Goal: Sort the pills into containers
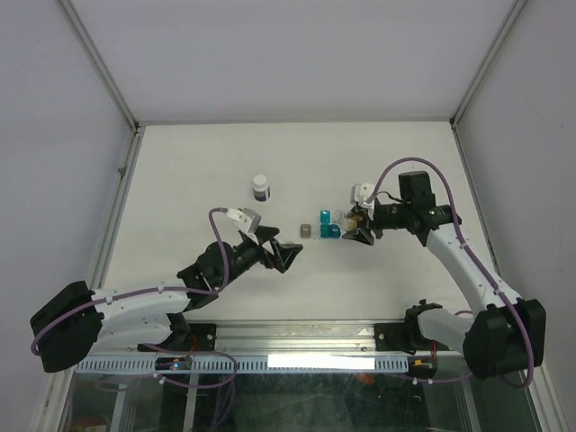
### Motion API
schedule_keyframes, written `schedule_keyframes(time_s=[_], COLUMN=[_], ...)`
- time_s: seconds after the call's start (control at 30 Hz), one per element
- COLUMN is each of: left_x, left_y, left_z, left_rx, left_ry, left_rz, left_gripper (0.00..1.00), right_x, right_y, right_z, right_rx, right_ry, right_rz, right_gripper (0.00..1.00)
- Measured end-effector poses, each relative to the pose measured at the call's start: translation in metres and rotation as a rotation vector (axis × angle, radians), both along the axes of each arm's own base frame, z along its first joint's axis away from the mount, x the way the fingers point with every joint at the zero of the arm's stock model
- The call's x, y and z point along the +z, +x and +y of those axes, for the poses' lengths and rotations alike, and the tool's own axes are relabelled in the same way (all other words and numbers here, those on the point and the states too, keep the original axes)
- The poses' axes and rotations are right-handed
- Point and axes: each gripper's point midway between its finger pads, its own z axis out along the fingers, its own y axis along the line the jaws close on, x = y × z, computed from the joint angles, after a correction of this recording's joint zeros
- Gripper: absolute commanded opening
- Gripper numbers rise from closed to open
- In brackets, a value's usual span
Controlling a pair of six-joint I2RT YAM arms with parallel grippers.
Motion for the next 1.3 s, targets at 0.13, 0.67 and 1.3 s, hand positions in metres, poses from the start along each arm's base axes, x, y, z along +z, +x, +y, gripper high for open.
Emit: schedule_keyframes(time_s=[0.13, 0.67, 1.3], left_x=[-0.04, -0.042, -0.042], left_y=[-0.007, -0.001, 0.0], left_z=[0.031, 0.063, 0.067], left_rx=[0.066, 0.191, 0.208], left_ry=[0.053, 0.005, -0.009], left_rz=[0.025, -0.033, -0.04], left_gripper=[0.99, 0.99, 0.99], right_x=[-0.033, -0.122, -0.142], right_y=[0.005, 0.035, 0.053], right_z=[-0.005, -0.024, -0.024], right_rx=[-0.004, -0.002, -0.002], right_ry=[-0.081, -0.332, -0.478], right_rz=[0.079, 0.226, 0.231], right_gripper=[0.0, 0.0, 0.0])
